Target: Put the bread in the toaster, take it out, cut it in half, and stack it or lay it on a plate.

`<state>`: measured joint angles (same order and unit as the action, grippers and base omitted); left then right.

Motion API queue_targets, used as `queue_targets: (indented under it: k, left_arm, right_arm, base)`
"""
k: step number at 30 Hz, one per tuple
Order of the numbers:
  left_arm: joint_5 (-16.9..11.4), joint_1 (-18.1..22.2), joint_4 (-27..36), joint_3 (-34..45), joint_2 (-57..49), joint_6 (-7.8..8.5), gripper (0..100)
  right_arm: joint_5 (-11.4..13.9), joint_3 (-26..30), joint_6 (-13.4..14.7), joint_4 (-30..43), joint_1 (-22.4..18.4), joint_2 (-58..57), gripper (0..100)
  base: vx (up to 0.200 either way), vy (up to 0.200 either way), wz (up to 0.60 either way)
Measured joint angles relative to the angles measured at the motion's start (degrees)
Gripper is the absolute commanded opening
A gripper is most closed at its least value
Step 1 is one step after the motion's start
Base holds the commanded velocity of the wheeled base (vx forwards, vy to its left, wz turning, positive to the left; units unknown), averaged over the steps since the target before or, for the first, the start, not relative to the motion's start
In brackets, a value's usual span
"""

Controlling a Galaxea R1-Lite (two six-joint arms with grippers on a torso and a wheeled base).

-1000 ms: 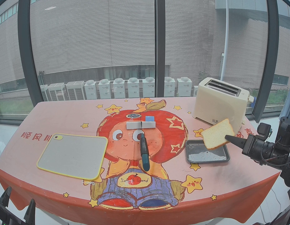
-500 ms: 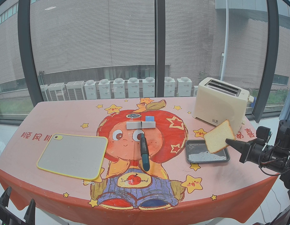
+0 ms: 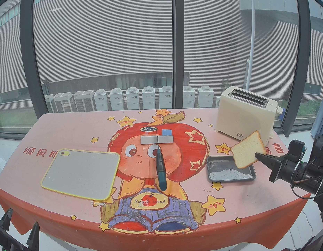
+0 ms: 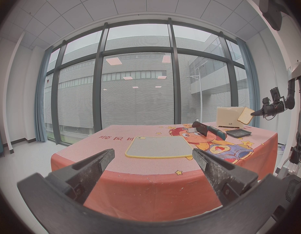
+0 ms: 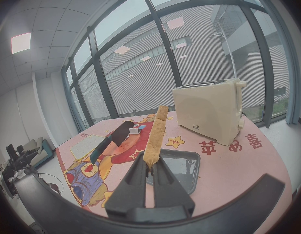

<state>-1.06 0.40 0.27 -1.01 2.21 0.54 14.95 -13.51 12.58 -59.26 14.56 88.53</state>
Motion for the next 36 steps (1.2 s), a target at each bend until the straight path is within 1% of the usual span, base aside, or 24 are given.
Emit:
queue_targets:
  k: [3, 7, 11, 15, 19, 27, 30, 36]
  left_arm:
    - [0.0, 0.0, 0.0, 0.0, 0.0, 0.00, 100]
    - [0.0, 0.0, 0.0, 0.0, 0.0, 0.00, 100]
    - [0.0, 0.0, 0.0, 0.0, 0.0, 0.00, 100]
    - [0.0, 0.0, 0.0, 0.0, 0.0, 0.00, 100]
    - [0.0, 0.0, 0.0, 0.0, 0.0, 0.00, 100]
    - [0.0, 0.0, 0.0, 0.0, 0.0, -0.02, 100]
    - [0.0, 0.0, 0.0, 0.0, 0.0, 0.01, 100]
    - [0.0, 0.0, 0.0, 0.0, 0.0, 0.11, 100]
  right_arm:
    - [0.1, -0.3, -0.3, 0.1, 0.0, -0.3, 0]
    - [0.5, -0.6, -2.0, 0.5, 0.0, -0.7, 0]
    - [1.4, -1.2, -4.8, 0.7, 0.0, -0.7, 0]
    - [1.5, -2.5, -7.6, 1.1, 0.0, -0.7, 0]
    - [1.5, -3.5, -10.2, 3.0, 0.0, -0.6, 0]
    - [1.4, -3.8, -17.0, 4.3, 0.0, -0.6, 0]
    - [1.4, -3.9, -17.7, 4.4, 0.0, -0.6, 0]
    - [1.5, -4.4, -17.8, 4.4, 0.0, -0.7, 0]
  base:
    - [0.000, 0.000, 0.00]
    - [0.000, 0.000, 0.00]
    - [0.000, 0.000, 0.00]
    - [0.000, 0.000, 0.00]
    - [0.000, 0.000, 0.00]
    - [0.000, 0.000, 0.00]
    - [0.000, 0.000, 0.00]
    - [0.000, 0.000, 0.00]
